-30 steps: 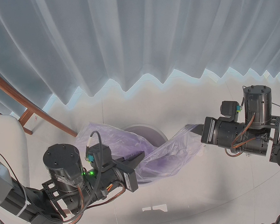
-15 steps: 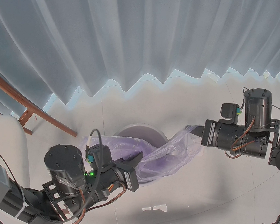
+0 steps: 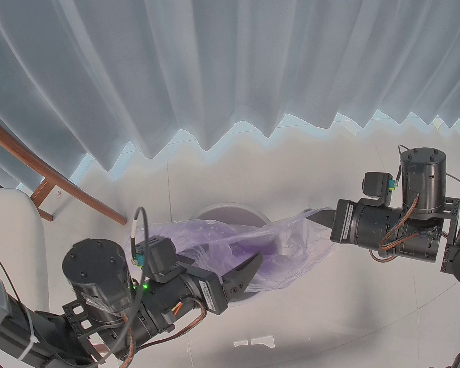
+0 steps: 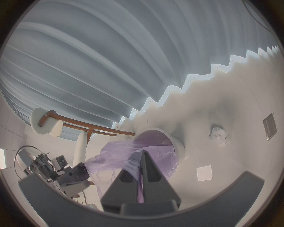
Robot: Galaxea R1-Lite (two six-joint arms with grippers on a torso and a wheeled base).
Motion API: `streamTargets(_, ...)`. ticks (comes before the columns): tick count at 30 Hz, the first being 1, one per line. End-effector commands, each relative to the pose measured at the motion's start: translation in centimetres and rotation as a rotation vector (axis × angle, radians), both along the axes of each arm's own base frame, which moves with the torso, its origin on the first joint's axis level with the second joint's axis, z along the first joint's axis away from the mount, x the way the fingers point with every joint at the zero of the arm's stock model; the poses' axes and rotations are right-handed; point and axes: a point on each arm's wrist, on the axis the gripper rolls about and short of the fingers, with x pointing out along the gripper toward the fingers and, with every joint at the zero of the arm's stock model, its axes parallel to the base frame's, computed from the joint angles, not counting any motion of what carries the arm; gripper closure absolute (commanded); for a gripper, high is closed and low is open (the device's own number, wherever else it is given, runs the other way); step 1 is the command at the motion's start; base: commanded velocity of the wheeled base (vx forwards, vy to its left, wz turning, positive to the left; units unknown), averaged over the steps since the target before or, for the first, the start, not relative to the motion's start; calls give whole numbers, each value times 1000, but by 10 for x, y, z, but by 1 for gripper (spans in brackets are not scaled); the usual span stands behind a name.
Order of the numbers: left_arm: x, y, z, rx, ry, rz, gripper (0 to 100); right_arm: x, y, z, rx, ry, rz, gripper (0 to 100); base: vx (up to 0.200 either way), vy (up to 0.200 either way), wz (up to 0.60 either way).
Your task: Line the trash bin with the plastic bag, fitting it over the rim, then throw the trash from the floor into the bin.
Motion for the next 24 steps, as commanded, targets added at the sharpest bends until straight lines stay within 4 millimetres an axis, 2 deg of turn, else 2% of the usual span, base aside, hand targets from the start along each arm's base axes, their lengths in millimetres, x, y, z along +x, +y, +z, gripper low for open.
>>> streamTargets(1, -2, 13, 21, -23, -3, 35, 0, 0, 0, -1, -3, 2, 0, 100, 0, 0, 0)
streamTargets(5, -3, 30, 36, -13, 20, 79, 0, 1, -1, -1, -2, 0, -5, 100, 0, 0, 0)
streamTargets(15, -29, 67, 40, 202, 250, 137, 0, 2, -3, -1, -5, 2, -12, 100, 0, 0, 0)
streamTargets(19, -29, 71, 36, 240, 289, 150, 0, 3, -6, 1, 1, -5, -23, 100, 0, 0, 0)
streamTargets(24, -29, 72, 40, 230, 272, 160, 0, 3, -5, -2, -5, 4, -20, 100, 0, 0, 0)
